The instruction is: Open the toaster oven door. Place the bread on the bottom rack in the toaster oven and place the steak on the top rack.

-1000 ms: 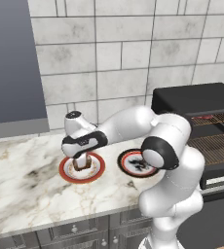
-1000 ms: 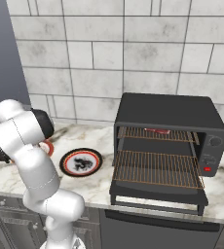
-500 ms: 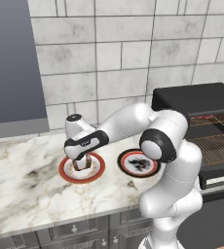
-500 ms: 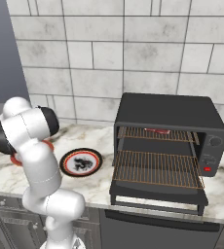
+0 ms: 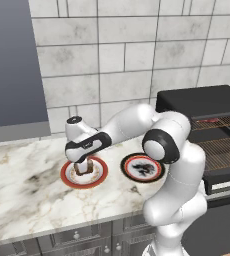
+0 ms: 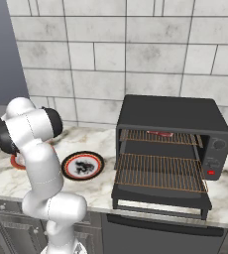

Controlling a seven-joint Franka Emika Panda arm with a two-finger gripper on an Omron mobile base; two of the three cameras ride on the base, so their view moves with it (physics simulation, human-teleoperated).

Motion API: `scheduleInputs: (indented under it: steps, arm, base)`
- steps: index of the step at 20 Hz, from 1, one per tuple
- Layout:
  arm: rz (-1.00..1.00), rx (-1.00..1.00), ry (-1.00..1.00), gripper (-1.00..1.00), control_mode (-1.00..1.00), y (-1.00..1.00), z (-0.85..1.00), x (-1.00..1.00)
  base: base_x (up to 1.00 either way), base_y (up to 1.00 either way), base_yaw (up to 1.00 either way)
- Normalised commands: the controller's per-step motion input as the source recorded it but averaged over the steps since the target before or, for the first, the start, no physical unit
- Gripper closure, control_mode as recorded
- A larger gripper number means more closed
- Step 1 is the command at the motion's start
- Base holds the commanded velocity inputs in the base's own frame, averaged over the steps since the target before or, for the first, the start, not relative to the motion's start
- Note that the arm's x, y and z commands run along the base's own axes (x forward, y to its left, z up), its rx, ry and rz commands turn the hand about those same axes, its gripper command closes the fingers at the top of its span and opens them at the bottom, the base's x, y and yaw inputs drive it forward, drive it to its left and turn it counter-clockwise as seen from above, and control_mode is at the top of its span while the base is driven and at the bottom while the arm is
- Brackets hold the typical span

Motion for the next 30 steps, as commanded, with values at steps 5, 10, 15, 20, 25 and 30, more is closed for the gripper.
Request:
scheduleInputs:
  steps: [5,10,15,20,25,30]
  arm:
    - [-0.06,0.00,0.00,-1.00,-1.00,-0.12,-0.08,-0.26]
    - [-0.10,0.00,0.00,-1.00,-1.00,-0.15,-0.01,-0.31]
    - [-0.12,0.00,0.00,-1.00,-1.00,-0.11,-0.07,-0.13]
    - [-0.08,0.00,0.00,-1.00,-1.00,-0.02,-0.22,0.01]
    - [-0.03,0.00,0.00,-1.00,-1.00,0.00,-0.24,0.00]
    - [-0.01,0.00,0.01,1.00,-1.00,-0.04,-0.02,-0.02]
  base:
    - [0.00,0.00,0.00]
    - [0.00,0.00,0.00]
    - [0.00,0.00,0.00]
    - [0.00,0.00,0.00]
    - [0.00,0.00,0.00]
    - [0.00,0.00,0.00]
